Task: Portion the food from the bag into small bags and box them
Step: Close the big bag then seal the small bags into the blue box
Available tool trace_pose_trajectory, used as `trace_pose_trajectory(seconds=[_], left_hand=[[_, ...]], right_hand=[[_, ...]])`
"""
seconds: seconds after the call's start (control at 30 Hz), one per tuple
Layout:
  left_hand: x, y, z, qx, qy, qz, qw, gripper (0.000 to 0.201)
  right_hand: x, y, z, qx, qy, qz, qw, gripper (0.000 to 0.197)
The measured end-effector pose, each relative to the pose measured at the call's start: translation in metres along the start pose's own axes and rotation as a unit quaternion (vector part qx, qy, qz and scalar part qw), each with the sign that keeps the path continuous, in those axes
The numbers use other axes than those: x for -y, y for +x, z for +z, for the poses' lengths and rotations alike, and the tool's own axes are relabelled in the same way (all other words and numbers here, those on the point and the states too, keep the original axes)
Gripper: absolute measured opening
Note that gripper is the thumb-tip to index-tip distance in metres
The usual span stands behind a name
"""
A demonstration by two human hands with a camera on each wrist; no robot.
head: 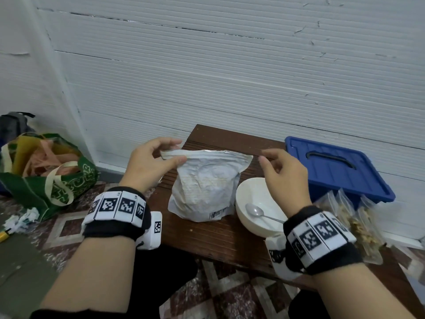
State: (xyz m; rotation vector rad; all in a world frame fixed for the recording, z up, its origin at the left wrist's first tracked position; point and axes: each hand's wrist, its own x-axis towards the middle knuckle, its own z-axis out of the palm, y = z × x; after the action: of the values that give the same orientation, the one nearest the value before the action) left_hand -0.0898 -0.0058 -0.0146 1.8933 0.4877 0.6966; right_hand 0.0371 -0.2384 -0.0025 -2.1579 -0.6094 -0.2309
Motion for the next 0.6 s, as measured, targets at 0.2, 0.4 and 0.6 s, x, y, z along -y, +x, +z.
trace_pose_trajectory(seconds=[0.2, 0.4, 0.6], left_hand=[[-0.017, 0.001, 0.014, 0.053, 0.133, 0.066, 0.988, 0.031], [-0.018, 0.01, 0.028, 0.054, 0.206, 0.091, 0.973, 0.025], [-0.032, 0.021, 0.037, 0.017, 0.266, 0.075, 0.961, 0.011]], right_hand=[[-0.04, -0.059, -0.025, 0.001, -0.064, 0.165, 0.984, 0.036], [-0.061, -0.098, -0.019, 0.03, -0.059, 0.26, 0.963, 0.052], [-0.066, -0.096, 0.001, 0.026, -0.028, 0.303, 0.952, 0.064]])
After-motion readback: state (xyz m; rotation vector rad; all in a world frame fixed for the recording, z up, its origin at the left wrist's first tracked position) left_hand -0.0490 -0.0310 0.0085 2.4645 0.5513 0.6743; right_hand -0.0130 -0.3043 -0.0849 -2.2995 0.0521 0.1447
